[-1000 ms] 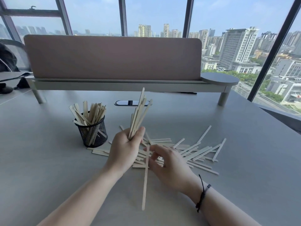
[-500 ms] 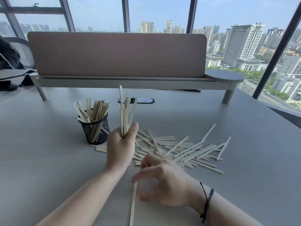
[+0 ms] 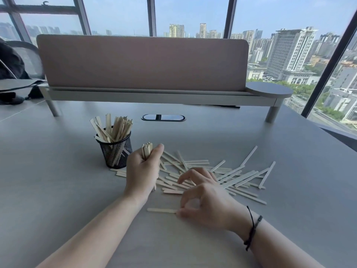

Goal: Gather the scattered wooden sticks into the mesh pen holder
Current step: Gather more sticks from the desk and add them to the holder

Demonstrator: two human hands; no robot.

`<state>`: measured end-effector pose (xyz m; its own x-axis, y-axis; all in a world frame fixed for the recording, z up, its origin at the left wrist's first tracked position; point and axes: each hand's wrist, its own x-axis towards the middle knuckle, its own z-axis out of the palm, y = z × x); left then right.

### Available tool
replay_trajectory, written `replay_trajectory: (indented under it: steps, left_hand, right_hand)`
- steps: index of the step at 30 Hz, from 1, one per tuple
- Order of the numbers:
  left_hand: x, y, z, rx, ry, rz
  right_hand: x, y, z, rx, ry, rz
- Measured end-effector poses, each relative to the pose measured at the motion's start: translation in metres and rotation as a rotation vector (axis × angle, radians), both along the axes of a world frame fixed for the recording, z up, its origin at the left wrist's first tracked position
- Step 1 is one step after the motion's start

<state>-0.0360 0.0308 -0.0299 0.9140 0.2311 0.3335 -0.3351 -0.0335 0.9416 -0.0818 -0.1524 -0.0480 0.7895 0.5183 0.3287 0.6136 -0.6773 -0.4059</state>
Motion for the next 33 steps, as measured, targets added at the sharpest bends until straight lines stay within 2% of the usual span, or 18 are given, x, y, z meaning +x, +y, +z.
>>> replay_trajectory:
  steps: [6,10,13,19,33]
  left_hand:
    - [0.004,0.005,0.002,-0.08,0.04,0.01]
    - [0.009,0.008,0.001,-0.128,0.039,0.043]
    - [0.01,0.011,0.0,-0.13,0.029,0.042]
    - [0.013,0.018,0.002,-0.11,0.035,0.094]
    - [0.017,0.021,-0.002,-0.073,0.057,0.123]
  right_hand:
    - [0.013,-0.017,0.001,-0.038,0.059,-0.276]
    - [0.019,-0.004,0.009,-0.236,0.188,-0.325]
    - [0.029,0.019,0.004,-0.317,0.211,-0.36]
    - [0.049,0.034,-0.002,-0.295,0.039,-0.467]
    - [0.06,0.02,-0.005,-0.22,0.03,-0.447]
